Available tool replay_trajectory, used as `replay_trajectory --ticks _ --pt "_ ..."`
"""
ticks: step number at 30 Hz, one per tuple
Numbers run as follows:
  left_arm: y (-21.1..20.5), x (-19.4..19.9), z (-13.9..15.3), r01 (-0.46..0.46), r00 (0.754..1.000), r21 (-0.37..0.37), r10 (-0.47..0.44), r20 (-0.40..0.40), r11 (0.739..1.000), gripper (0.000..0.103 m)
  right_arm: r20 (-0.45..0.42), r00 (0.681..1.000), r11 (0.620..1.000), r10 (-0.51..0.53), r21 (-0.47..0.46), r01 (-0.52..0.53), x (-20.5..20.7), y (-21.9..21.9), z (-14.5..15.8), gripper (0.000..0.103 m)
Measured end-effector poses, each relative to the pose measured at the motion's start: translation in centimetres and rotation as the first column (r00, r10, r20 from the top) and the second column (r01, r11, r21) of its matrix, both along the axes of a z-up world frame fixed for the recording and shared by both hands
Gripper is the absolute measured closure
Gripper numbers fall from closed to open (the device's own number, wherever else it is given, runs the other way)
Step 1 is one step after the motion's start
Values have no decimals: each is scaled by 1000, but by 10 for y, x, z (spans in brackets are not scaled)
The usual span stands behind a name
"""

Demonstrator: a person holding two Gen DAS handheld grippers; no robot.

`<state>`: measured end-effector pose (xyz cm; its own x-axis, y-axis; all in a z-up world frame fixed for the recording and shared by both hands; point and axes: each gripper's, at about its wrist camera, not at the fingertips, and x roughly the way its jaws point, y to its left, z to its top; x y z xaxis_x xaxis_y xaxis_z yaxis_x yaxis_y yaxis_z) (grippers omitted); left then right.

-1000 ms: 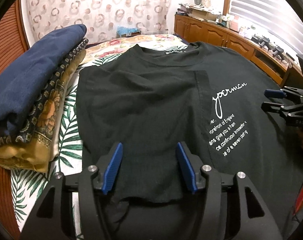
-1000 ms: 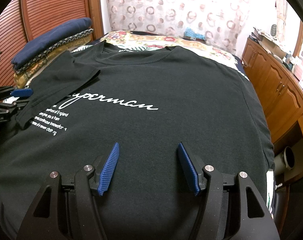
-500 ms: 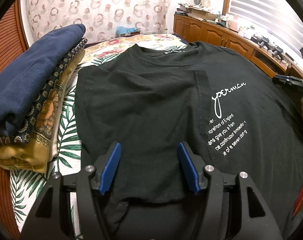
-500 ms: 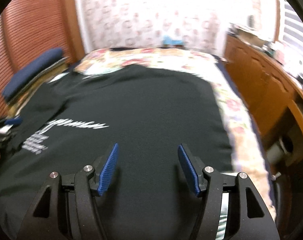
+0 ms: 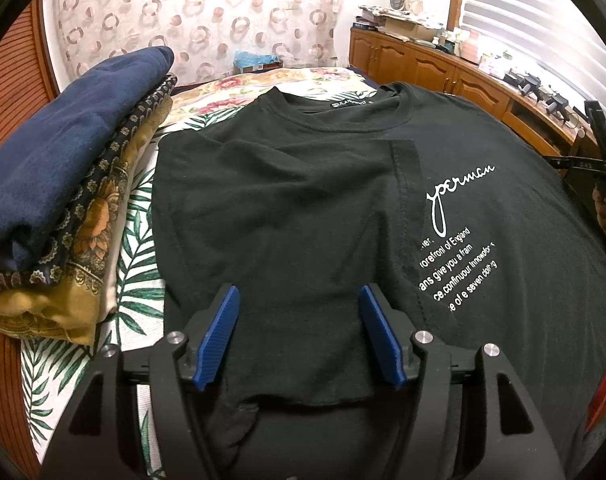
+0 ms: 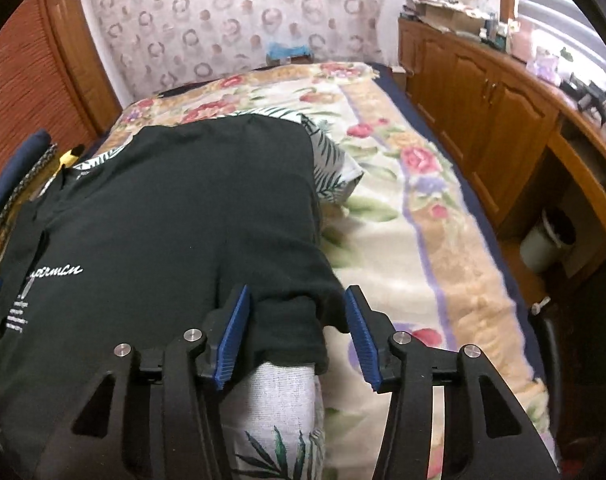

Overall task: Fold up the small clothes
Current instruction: 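Move the right gripper to the shirt's side edge and grasp it, then fold the grasped side edge inward over the shirt body with the right gripper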

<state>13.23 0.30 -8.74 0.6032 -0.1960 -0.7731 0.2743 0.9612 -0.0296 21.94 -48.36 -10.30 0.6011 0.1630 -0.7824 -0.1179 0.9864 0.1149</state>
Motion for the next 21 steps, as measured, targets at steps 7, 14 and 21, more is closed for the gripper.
replay_trajectory --ticks 7,14,21 --pt "2 1 0 0 1000 -5 0 -1 1000 40 10 999 999 48 -7 -47 -1 8 4 79" --pt "2 1 0 0 1000 -4 0 -1 1000 40 38 996 984 82 -160 -75 -6 22 11 101" --pt "4 2 0 -3 1000 -8 3 -1 1000 40 150 981 970 126 -227 -89 -16 42 35 102"
